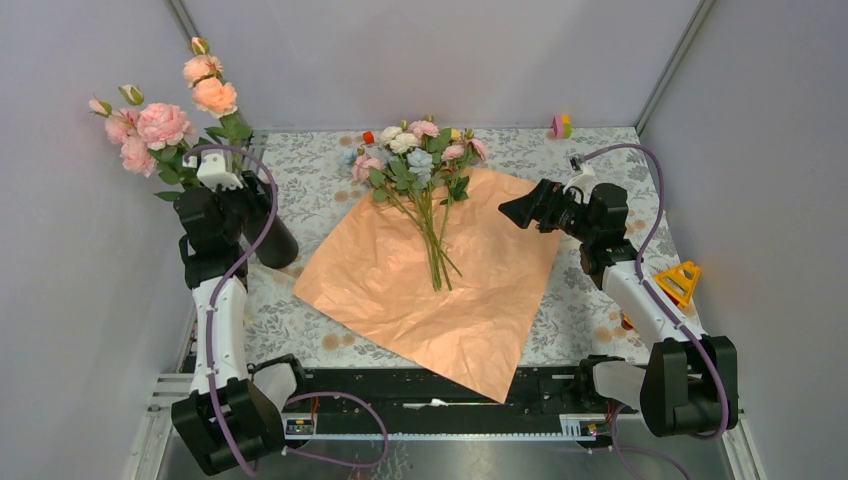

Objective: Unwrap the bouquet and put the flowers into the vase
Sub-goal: Insert the fake flower into the vase.

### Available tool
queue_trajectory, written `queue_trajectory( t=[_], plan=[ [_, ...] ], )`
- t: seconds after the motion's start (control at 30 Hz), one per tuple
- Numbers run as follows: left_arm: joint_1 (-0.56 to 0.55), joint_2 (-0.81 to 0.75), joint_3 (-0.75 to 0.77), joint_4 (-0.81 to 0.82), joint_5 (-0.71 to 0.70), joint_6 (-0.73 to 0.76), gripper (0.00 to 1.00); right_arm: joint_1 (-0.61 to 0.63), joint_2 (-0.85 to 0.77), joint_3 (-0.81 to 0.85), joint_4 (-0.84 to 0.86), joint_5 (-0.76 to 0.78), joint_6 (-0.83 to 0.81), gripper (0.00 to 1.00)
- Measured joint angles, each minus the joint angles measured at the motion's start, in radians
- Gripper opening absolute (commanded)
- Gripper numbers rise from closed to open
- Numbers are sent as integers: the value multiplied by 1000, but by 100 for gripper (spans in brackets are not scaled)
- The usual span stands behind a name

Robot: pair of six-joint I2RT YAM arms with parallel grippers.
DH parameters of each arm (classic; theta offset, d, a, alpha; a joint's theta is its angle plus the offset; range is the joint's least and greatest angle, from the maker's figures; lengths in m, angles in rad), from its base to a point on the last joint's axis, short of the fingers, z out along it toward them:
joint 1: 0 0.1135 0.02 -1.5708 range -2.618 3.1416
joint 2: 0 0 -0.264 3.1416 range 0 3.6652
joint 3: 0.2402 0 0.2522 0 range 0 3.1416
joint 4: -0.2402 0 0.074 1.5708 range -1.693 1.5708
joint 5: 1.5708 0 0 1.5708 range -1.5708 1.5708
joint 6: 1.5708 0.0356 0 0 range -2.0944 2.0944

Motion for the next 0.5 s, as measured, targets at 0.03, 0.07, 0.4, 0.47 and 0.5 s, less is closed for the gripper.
queue_trajectory(
  t=[0.03,0.07,0.4,0.47,0.5],
  plan=[
    [-8,0,10,-10,1,0,56,0,0,0,0,0,0,93],
    [-14,-1,18,-14,2,0,56,0,0,0,-1,0,0,92],
    [-103,-13,127,-109,10,-2,57,0,0,0,-16,2,-10,89],
    [-136,-12,145,-123,14,-2,57,0,0,2,-37,5,-19,88],
    [-157,-12,155,-130,17,-3,57,0,0,2,-44,6,-23,87]
  ],
)
